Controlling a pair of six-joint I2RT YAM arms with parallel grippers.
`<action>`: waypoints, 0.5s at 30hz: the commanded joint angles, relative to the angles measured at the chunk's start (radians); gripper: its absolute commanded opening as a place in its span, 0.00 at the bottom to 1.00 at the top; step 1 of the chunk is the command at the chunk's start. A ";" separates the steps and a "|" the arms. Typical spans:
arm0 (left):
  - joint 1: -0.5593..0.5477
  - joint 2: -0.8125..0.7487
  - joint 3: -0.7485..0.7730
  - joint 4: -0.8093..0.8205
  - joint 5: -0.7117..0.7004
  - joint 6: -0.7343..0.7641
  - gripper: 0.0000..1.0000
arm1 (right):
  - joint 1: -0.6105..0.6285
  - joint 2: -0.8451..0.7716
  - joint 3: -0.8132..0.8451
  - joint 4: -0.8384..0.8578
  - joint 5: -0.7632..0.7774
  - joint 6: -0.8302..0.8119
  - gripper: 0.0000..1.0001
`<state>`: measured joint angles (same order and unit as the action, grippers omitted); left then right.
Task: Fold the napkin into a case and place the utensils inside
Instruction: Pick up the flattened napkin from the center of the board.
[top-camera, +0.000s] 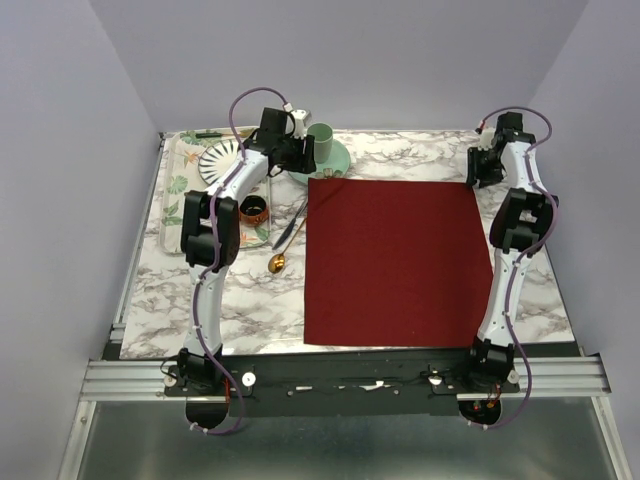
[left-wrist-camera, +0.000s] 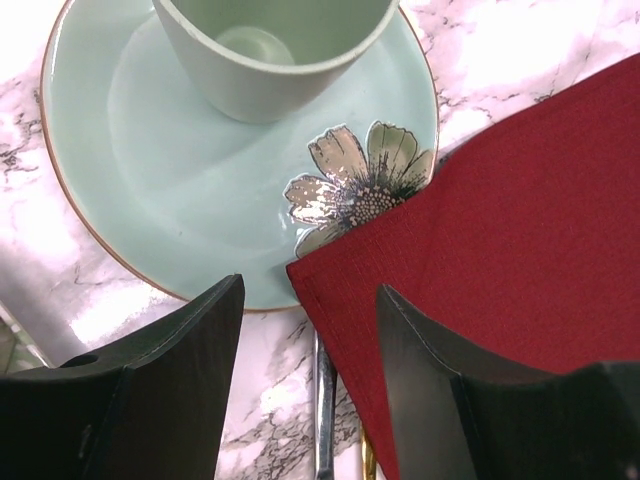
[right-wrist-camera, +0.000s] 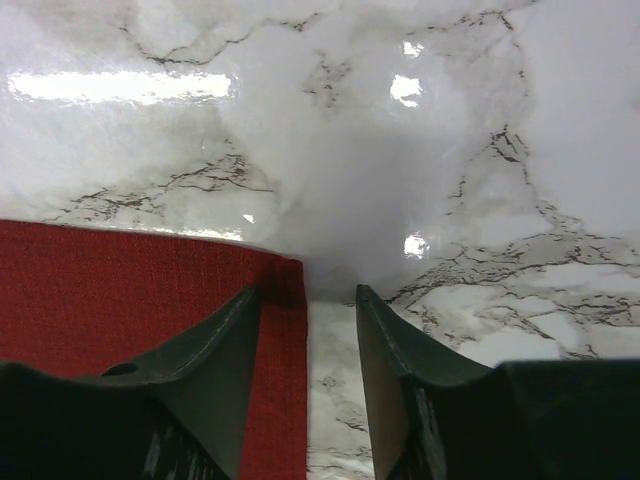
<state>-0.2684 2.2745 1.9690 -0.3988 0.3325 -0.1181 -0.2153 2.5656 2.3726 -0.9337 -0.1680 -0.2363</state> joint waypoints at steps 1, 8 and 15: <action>0.011 0.034 0.057 -0.006 0.033 -0.023 0.65 | 0.017 0.047 0.045 -0.042 0.031 -0.063 0.44; 0.021 0.034 0.057 -0.008 0.033 -0.020 0.65 | 0.024 0.062 0.065 -0.051 0.036 -0.087 0.01; 0.028 0.040 0.056 -0.017 0.092 0.020 0.63 | 0.027 -0.013 -0.055 0.034 0.027 -0.106 0.01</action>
<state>-0.2478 2.2967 2.0010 -0.3992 0.3531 -0.1280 -0.1955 2.5843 2.4031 -0.9440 -0.1474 -0.3172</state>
